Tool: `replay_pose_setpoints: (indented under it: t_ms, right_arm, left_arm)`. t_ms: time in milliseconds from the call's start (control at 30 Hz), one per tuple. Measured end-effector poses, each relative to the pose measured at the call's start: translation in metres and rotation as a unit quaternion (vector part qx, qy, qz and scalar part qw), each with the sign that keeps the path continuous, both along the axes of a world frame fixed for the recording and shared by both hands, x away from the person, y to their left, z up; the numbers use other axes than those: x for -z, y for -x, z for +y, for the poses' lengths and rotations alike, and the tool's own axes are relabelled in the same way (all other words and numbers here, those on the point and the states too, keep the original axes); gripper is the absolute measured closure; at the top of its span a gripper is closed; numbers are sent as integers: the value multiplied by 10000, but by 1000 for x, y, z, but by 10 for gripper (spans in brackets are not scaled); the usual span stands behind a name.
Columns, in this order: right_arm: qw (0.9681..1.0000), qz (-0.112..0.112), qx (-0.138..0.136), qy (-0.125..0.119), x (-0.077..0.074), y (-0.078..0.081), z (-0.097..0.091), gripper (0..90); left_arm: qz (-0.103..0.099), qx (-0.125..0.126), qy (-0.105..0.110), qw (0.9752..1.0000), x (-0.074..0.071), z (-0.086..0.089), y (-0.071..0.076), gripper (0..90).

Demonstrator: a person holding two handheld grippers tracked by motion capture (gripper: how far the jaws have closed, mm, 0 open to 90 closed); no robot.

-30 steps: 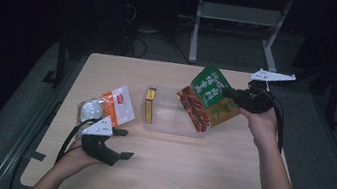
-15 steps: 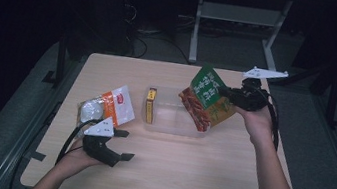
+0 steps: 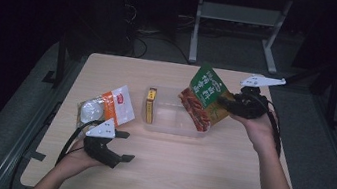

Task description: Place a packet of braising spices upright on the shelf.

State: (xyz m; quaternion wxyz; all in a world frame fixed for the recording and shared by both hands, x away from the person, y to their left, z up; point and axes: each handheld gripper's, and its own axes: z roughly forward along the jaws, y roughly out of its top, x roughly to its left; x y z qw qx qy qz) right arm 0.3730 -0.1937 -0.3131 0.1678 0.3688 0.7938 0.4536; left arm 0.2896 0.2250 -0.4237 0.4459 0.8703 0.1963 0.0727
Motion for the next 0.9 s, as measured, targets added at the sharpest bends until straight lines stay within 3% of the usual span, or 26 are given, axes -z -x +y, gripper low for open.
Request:
replay_pose_setpoints:
  t_ms: [233,300,367,900]
  right_arm:
    - [9999,106,4,17,14,7,-7,763]
    - [9999,135,-6,-66,17,7,-10,870]
    - [10000,68,8,-33,16,8,-9,896]
    - [9998,-133,-71,87,3,0,10,899]
  left_arm:
    - [35,-10,12,10000,1,-2,1,193]
    - [39,-3,12,10000,1,-2,1,193]
    - [43,1,6,10000,1,-1,0,193]
    - [-7,25,-4,10000,0,0,-1,193]
